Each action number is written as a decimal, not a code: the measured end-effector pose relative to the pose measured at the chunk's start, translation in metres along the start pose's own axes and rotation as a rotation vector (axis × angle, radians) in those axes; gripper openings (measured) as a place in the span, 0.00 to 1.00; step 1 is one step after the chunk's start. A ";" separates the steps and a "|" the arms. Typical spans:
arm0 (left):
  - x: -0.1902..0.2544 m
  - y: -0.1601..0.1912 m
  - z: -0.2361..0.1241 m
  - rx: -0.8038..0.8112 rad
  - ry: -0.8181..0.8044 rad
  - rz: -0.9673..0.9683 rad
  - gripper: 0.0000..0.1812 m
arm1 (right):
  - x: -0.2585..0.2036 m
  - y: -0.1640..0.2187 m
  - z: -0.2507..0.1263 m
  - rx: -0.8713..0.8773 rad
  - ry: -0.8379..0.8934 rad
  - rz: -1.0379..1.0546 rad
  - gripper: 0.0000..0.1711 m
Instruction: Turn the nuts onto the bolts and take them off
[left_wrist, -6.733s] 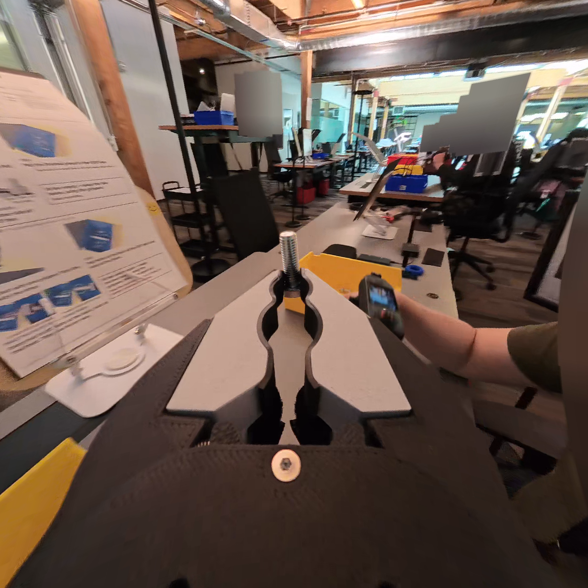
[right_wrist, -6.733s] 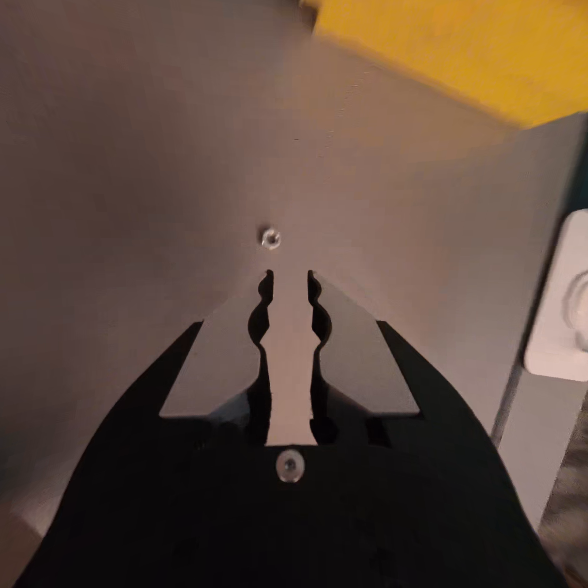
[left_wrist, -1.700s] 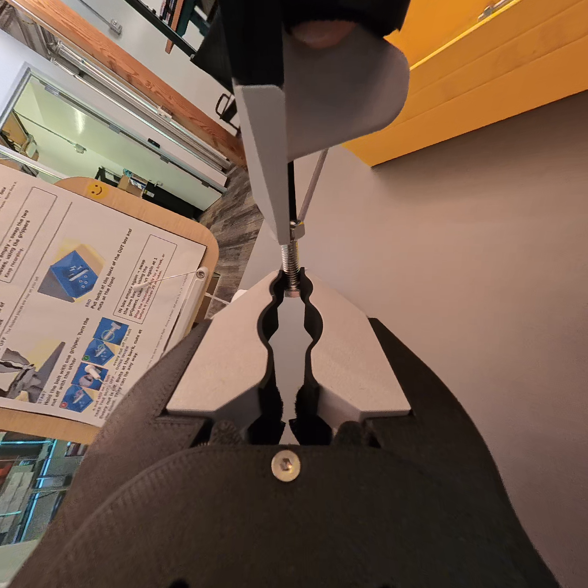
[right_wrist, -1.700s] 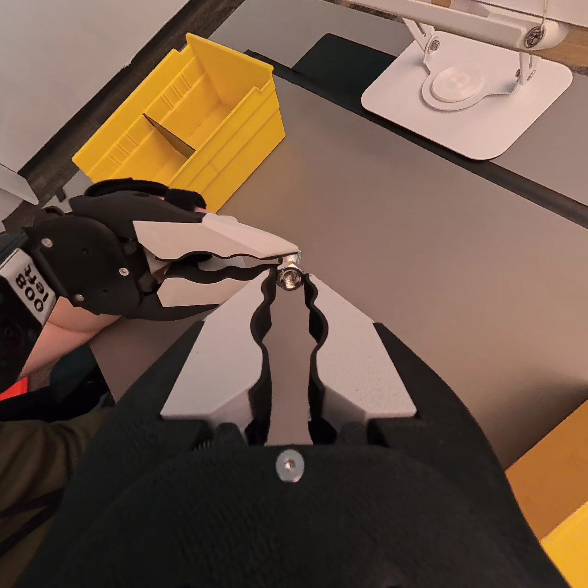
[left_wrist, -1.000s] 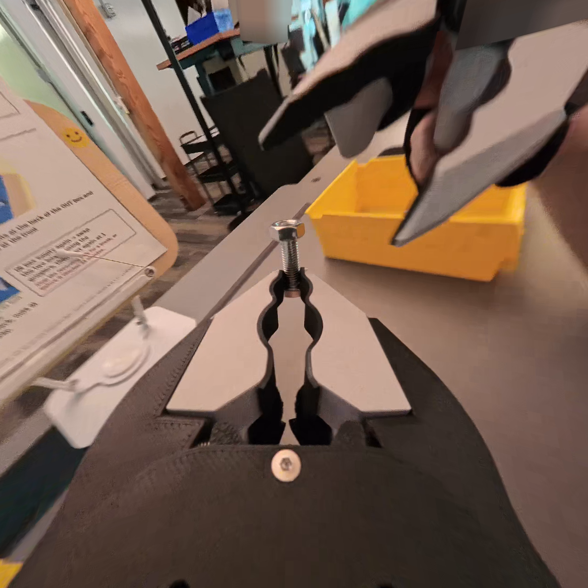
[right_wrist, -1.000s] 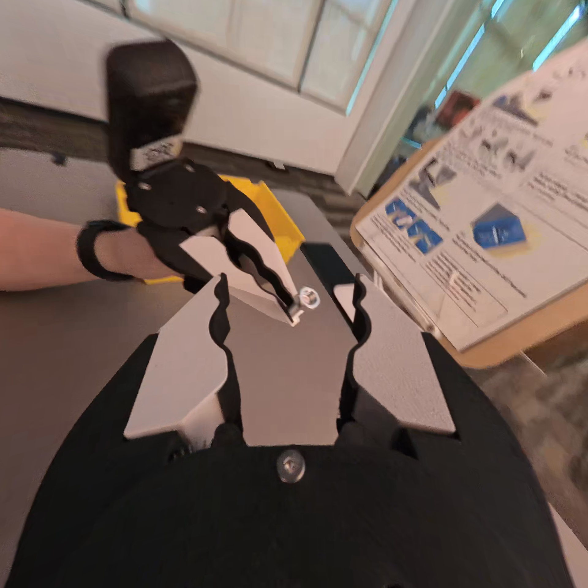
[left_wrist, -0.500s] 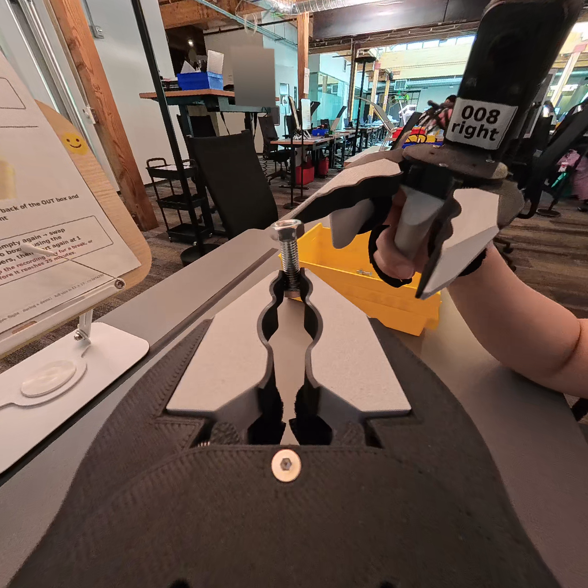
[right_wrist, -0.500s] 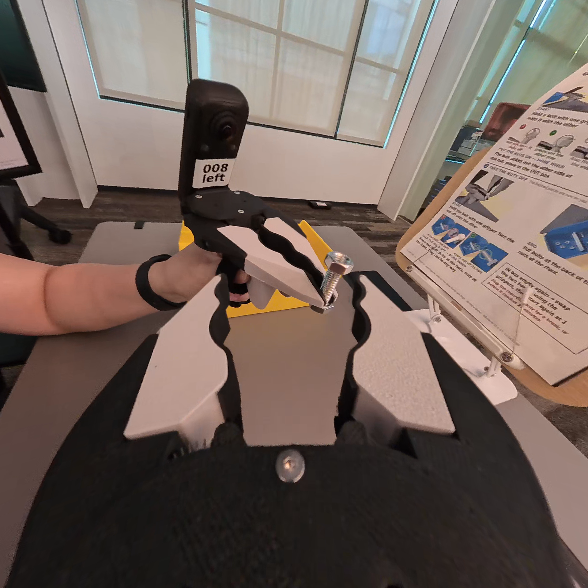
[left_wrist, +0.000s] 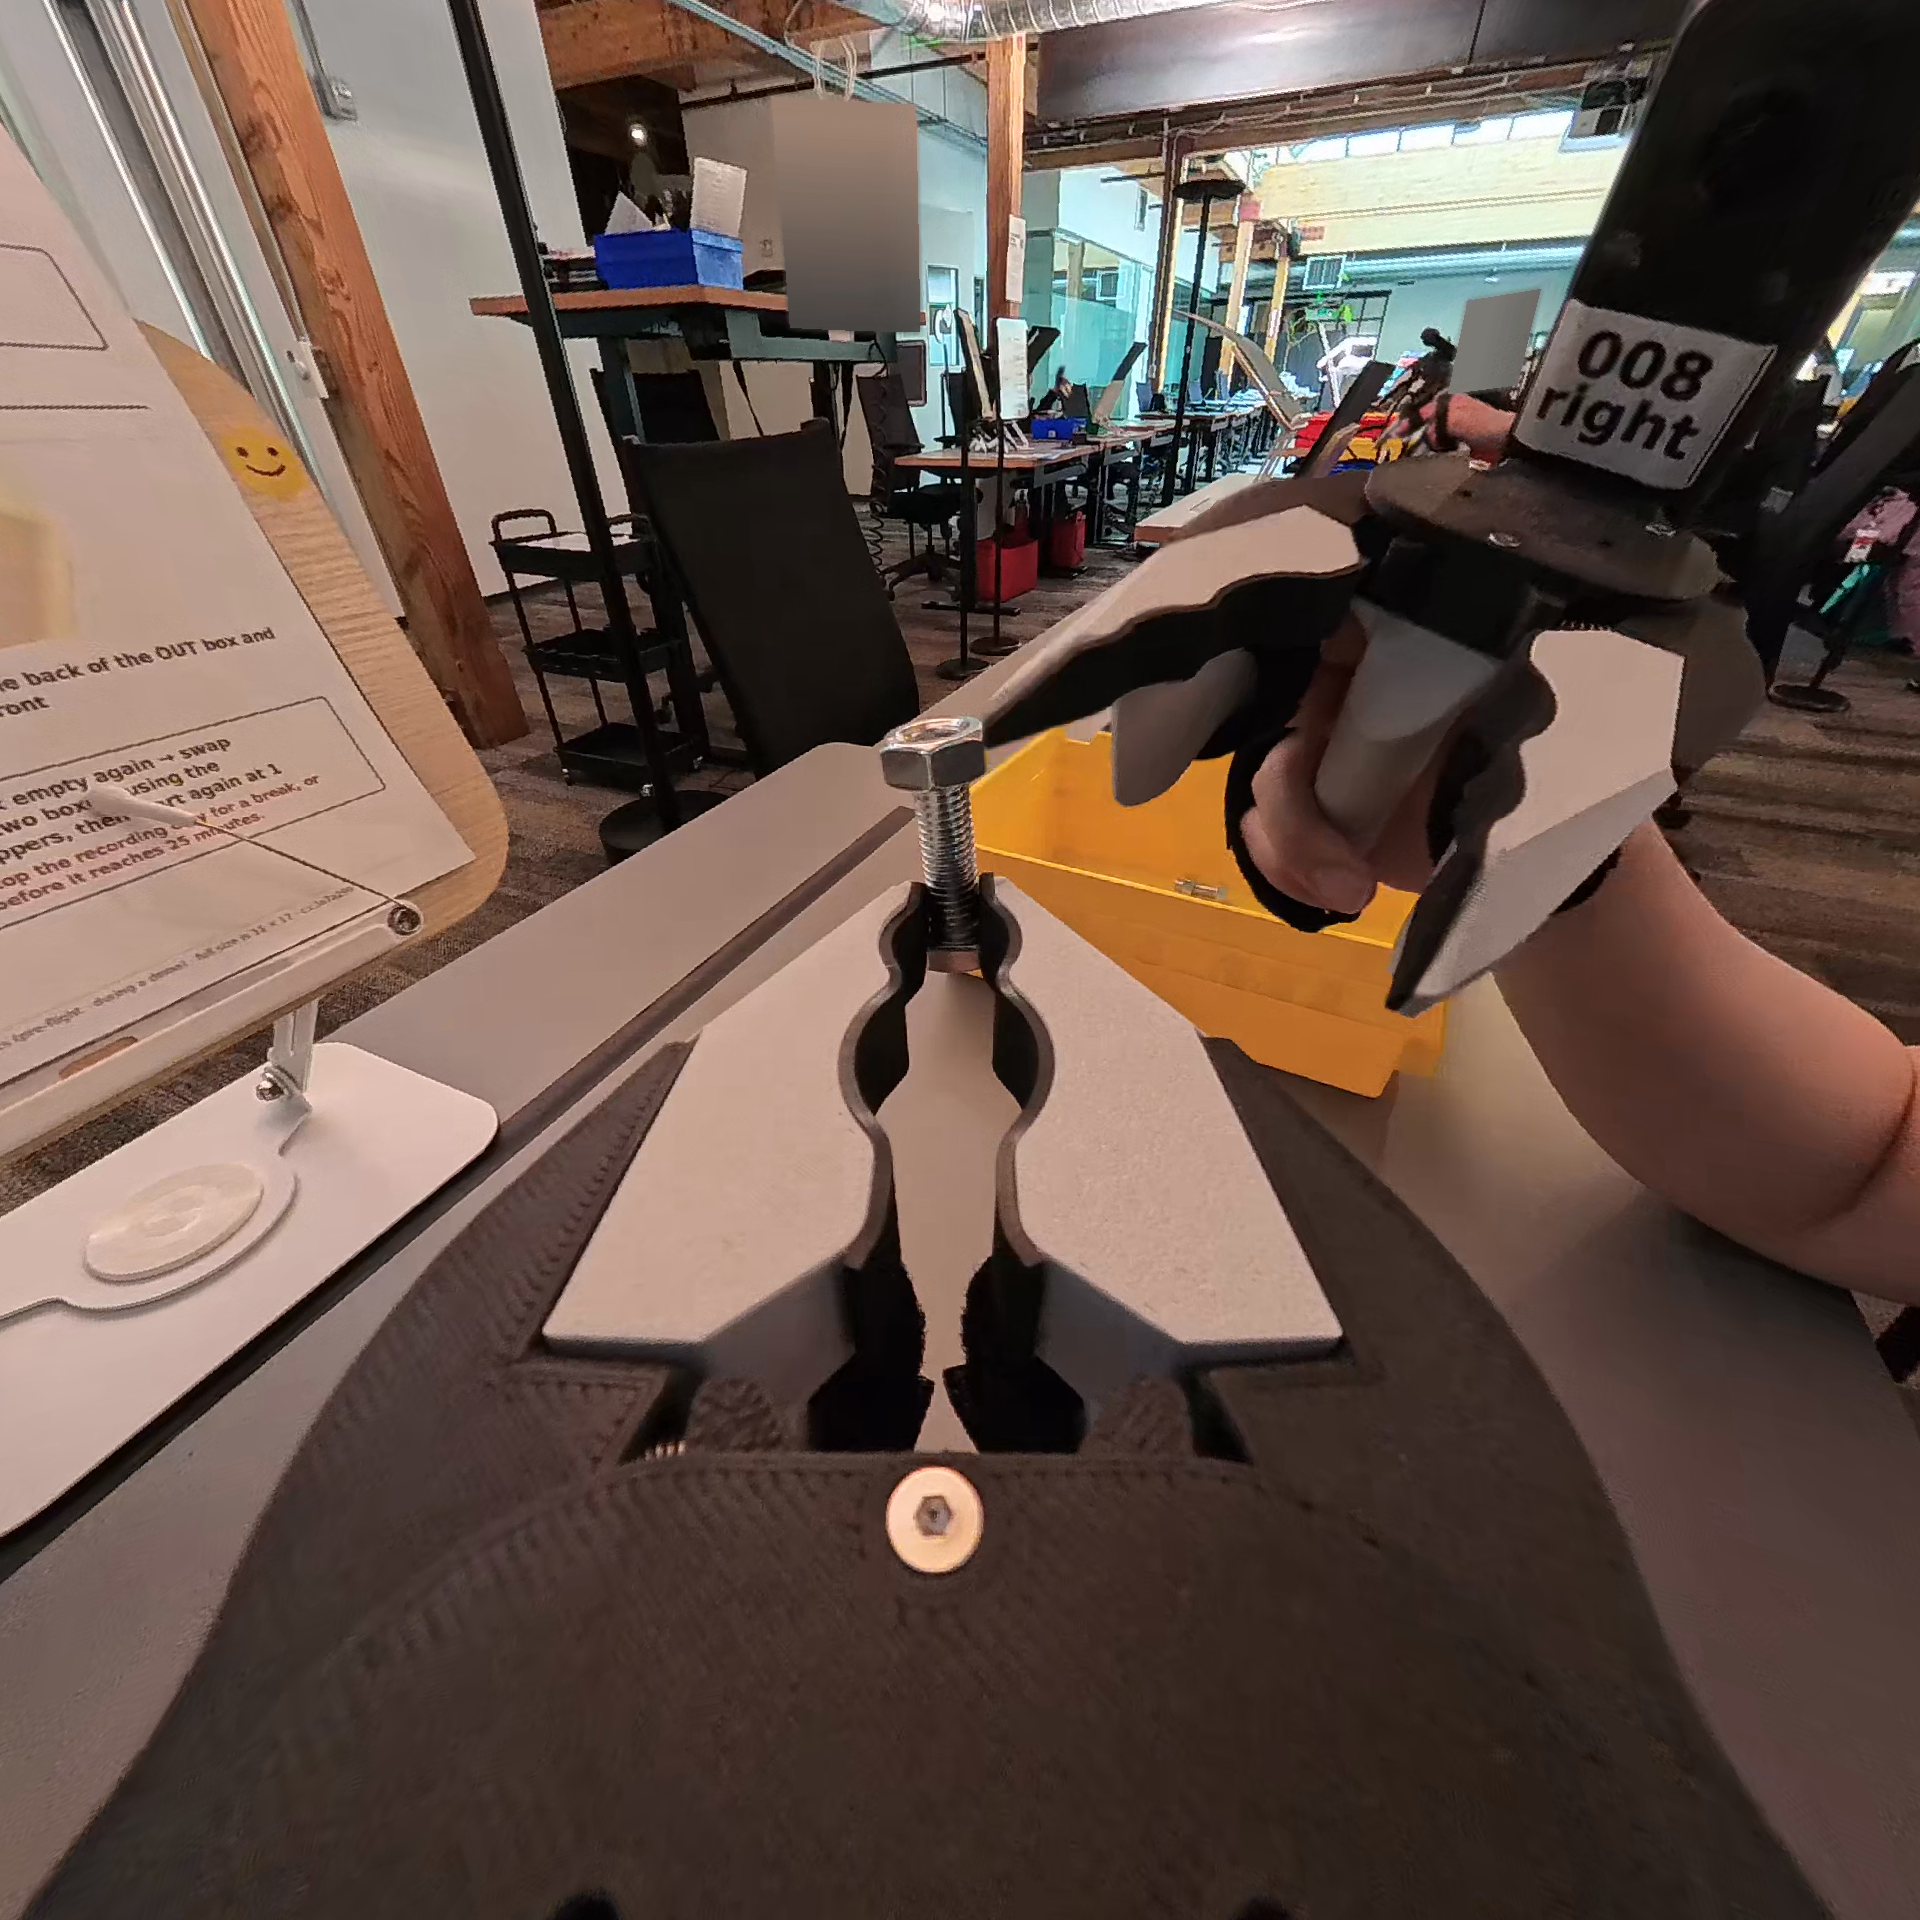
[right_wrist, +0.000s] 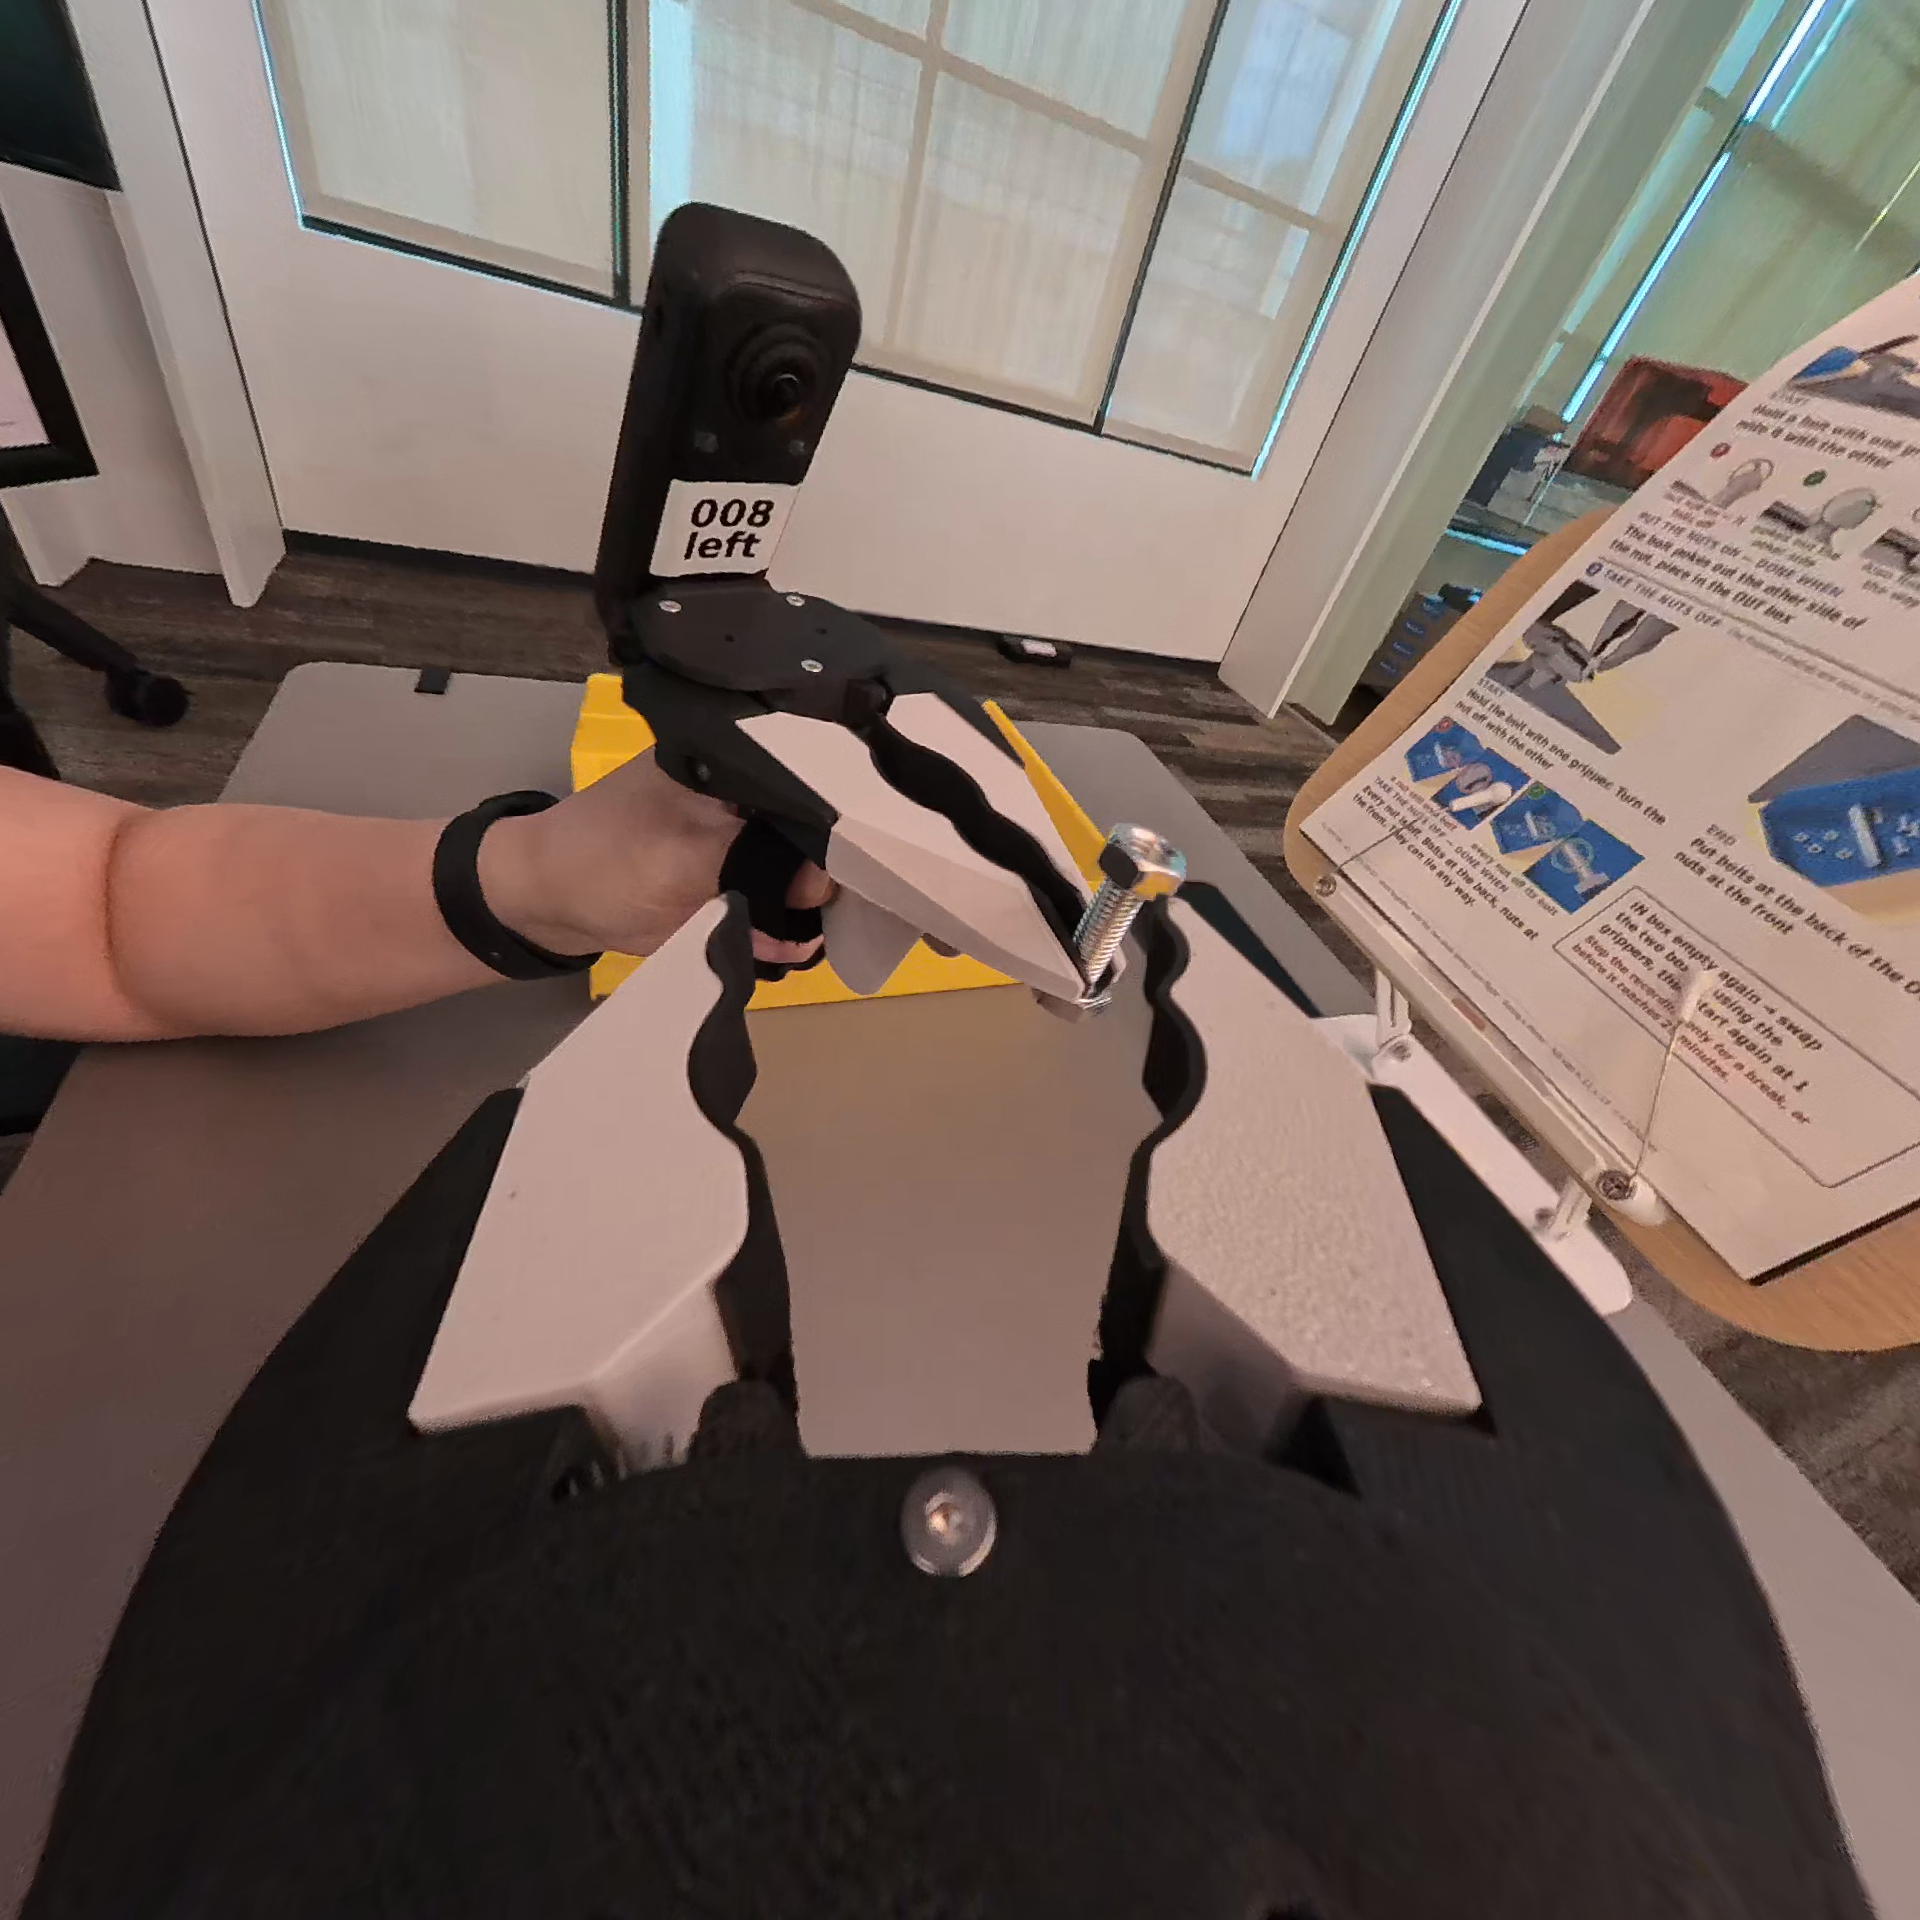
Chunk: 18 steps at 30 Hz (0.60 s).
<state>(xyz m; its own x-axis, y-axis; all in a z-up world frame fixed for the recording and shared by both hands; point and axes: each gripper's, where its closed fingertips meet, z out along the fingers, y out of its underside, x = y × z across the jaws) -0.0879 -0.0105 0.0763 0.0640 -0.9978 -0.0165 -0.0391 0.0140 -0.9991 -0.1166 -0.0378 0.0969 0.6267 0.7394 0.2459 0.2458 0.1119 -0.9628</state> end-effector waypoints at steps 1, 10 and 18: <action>0.001 0.000 0.000 0.000 0.002 0.001 0.04 | 0.003 -0.001 0.000 0.008 0.017 -0.004 0.44; 0.002 0.002 0.002 -0.015 0.002 0.014 0.04 | -0.004 0.004 0.003 -0.035 -0.001 -0.027 0.50; 0.004 0.004 0.004 -0.023 0.008 0.018 0.04 | -0.001 0.004 0.003 -0.035 0.021 -0.030 0.51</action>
<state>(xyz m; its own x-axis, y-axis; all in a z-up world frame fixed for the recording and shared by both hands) -0.0843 -0.0138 0.0718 0.0549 -0.9979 -0.0342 -0.0634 0.0307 -0.9975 -0.1190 -0.0360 0.0926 0.6343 0.7217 0.2771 0.2900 0.1101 -0.9507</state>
